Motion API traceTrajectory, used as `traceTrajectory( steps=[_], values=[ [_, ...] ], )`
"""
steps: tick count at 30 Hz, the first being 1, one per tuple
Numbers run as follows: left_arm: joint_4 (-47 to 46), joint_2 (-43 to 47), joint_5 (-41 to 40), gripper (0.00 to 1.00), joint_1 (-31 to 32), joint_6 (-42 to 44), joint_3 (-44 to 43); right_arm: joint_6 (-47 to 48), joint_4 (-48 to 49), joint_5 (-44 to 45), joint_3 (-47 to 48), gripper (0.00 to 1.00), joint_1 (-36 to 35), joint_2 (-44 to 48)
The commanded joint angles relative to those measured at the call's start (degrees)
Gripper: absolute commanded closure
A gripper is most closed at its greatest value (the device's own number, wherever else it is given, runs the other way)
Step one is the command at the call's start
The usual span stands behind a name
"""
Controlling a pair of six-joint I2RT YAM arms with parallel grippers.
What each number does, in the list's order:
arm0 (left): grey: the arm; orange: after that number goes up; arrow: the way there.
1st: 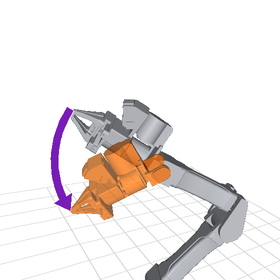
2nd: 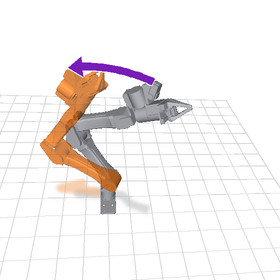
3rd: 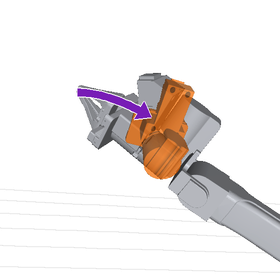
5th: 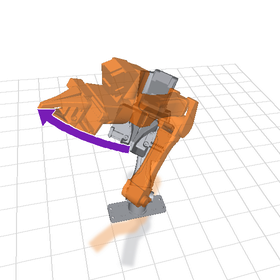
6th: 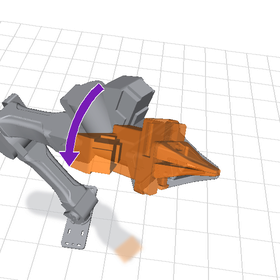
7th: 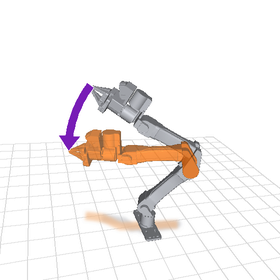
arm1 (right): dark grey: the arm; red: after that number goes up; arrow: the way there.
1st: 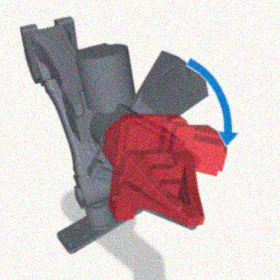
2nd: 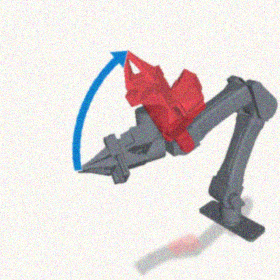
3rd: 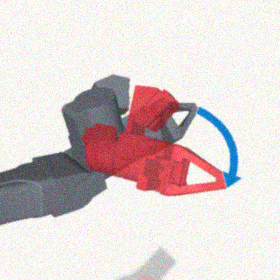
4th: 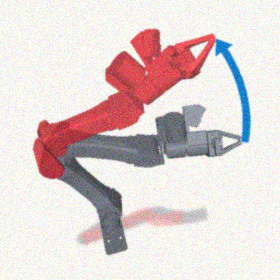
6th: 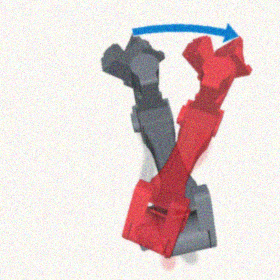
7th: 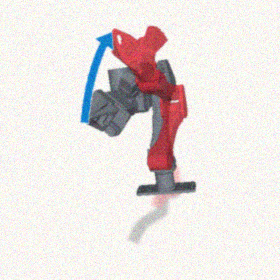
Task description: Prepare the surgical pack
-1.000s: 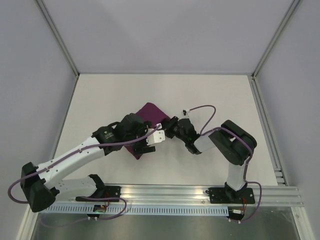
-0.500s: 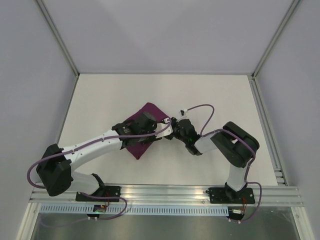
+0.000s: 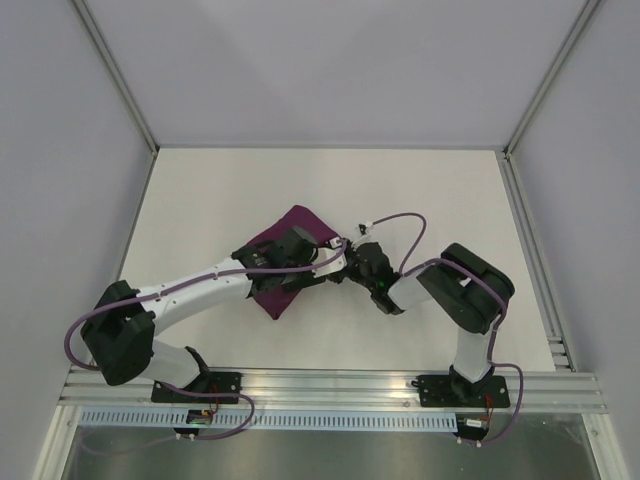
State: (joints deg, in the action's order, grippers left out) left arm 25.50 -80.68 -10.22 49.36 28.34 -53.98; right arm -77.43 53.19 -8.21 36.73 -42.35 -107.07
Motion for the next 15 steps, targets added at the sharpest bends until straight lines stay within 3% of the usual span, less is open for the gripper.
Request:
traceTrajectory(
  steps=[1,10,13,15],
  values=[
    [-0.4,-0.1,1.0,0.4,0.1,-1.2,1.4,-2.6,5.6,1.7,-3.9,0.89,0.2,0.3],
    [1.1,3.7,6.0,0.45,0.1,-0.9,7.5,4.1,-3.6,-1.2,-9.7,0.83,7.3,11.3],
    [1.6,4.5,6.6,0.45,0.1,-0.8,8.2,8.9,-10.6,-1.2,-7.9,0.77,7.9,14.7],
    [2.2,4.7,6.9,0.45,0.1,-0.9,8.0,11.8,-14.8,-1.4,-3.9,0.68,7.9,15.3]
  ],
)
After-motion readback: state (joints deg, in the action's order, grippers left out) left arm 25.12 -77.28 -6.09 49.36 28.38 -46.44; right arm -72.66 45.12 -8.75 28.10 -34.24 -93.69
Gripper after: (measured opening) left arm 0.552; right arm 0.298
